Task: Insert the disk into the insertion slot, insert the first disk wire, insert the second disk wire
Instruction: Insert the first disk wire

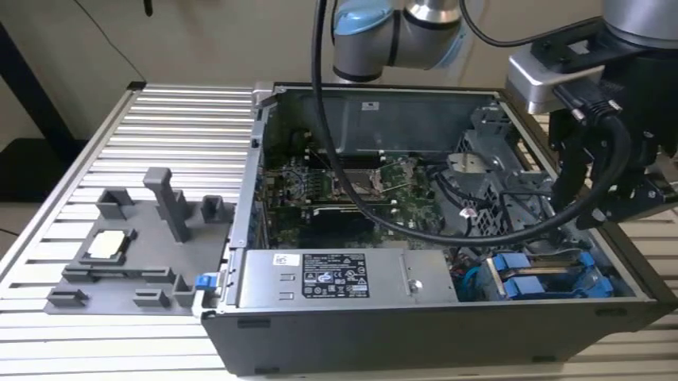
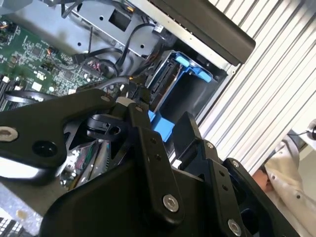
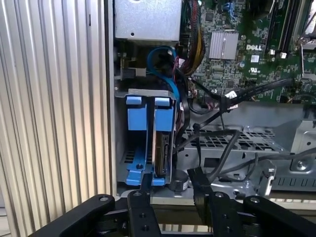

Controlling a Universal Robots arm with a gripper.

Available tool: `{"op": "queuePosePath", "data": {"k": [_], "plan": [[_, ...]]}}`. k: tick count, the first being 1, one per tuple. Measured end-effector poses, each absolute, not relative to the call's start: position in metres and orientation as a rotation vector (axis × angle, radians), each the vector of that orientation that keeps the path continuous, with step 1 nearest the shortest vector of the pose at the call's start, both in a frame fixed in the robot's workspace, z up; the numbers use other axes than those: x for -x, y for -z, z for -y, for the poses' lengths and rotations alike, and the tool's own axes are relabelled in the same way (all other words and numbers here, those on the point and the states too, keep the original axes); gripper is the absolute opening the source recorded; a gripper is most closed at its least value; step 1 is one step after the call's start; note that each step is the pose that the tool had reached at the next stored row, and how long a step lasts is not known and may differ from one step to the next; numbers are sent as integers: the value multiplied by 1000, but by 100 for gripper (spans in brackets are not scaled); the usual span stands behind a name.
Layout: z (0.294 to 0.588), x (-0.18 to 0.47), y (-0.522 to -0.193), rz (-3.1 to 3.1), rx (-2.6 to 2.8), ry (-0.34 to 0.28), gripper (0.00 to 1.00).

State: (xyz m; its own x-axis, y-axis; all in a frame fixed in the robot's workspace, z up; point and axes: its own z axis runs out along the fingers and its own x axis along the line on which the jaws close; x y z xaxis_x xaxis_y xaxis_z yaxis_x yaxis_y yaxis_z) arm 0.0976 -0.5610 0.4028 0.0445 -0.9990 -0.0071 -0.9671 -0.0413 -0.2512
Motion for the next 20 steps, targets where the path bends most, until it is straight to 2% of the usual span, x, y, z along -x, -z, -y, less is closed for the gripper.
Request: {"op": "queuePosePath", "data": {"k": [20], "plan": [[550,-73,-389,-1910,2076,392,47]]}}
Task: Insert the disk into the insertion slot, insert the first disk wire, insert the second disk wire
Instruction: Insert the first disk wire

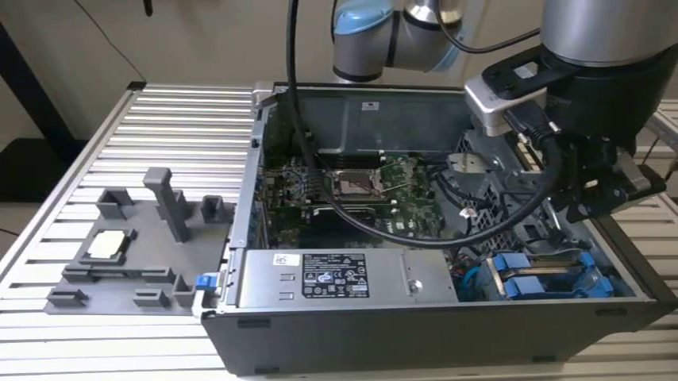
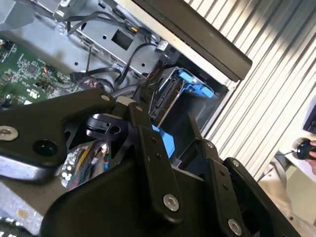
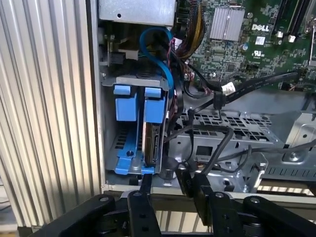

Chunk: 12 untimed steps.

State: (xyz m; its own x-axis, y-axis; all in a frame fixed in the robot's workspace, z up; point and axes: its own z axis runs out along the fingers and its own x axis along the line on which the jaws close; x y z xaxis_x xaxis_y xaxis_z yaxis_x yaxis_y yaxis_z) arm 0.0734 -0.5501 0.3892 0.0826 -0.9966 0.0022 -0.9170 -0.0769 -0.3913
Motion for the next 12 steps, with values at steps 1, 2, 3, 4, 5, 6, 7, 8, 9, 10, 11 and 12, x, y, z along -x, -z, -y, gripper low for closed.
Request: {"op": "queuePosePath", "data": {"k": [1,2,3,4,5,6,7,8,9,10,11,12], "plan": [[549,-71,-388,-1907,2074,395,47],[547,-70,-387,-1905,2072,398,47],[544,-68,-386,-1903,2071,402,47],[542,-67,-385,-1901,2071,406,47],[540,-67,-384,-1899,2074,413,47],[538,-67,-384,-1899,2078,420,47],[538,-67,-384,-1899,2080,423,47],[538,-67,-384,-1898,2081,423,47],[538,-67,-384,-1896,2083,423,47],[538,-67,-383,-1893,2085,423,47],[538,-67,-383,-1890,2087,423,47],[538,-67,-383,-1886,2089,424,47]]}}
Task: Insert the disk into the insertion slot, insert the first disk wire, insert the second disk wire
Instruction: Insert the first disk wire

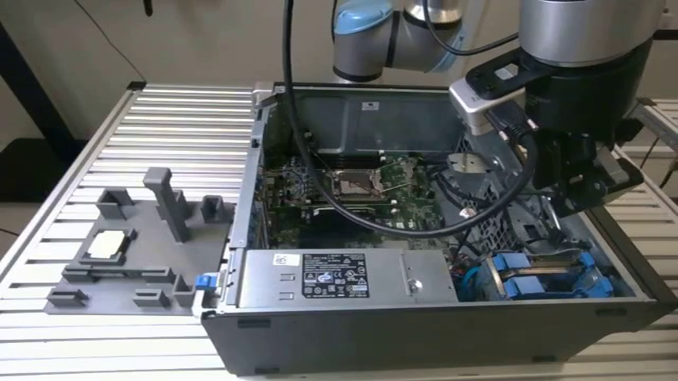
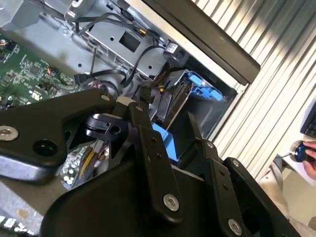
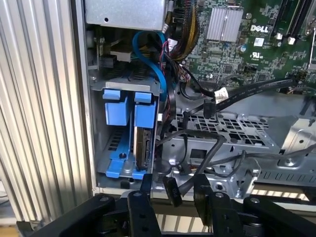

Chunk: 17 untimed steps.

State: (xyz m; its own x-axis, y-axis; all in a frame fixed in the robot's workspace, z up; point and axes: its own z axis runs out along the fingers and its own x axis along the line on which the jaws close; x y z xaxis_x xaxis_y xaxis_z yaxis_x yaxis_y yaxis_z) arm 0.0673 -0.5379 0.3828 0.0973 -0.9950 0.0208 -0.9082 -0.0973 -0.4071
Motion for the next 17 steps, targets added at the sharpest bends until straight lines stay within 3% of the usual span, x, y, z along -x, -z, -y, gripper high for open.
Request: {"op": "queuePosePath", "data": {"k": [12,17], "plan": [[537,-70,-382,-1857,2102,427,47],[537,-70,-382,-1857,2102,426,26]]}}
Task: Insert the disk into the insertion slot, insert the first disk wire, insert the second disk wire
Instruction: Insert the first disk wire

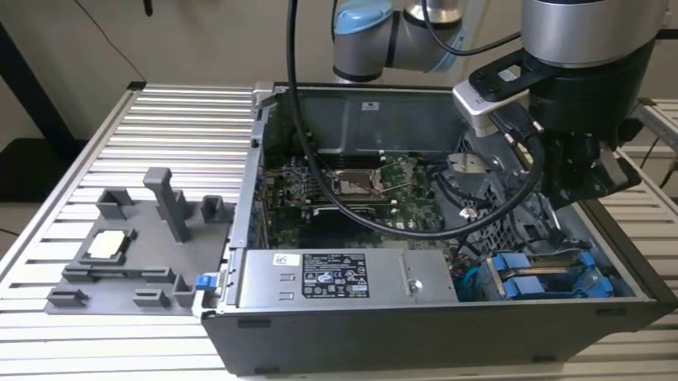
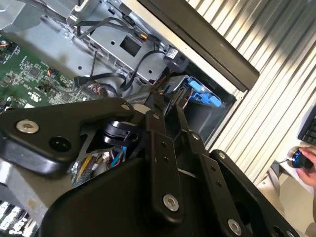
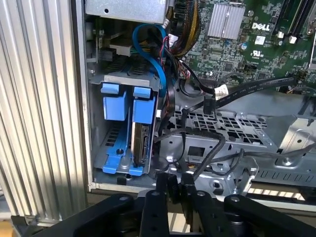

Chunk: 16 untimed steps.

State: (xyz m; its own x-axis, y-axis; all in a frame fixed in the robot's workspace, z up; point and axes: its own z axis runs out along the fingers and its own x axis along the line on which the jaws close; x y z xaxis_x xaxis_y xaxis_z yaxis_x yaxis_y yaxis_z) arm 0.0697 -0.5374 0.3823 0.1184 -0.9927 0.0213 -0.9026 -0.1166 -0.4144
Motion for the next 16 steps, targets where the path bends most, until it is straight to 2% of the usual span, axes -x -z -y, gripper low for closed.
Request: {"op": "queuePosePath", "data": {"k": [1,8,16], "plan": [[537,-70,-382,-1857,2102,427,20],[537,-71,-382,-1858,2103,425,19],[539,-92,-381,-1909,2157,335,19]]}}
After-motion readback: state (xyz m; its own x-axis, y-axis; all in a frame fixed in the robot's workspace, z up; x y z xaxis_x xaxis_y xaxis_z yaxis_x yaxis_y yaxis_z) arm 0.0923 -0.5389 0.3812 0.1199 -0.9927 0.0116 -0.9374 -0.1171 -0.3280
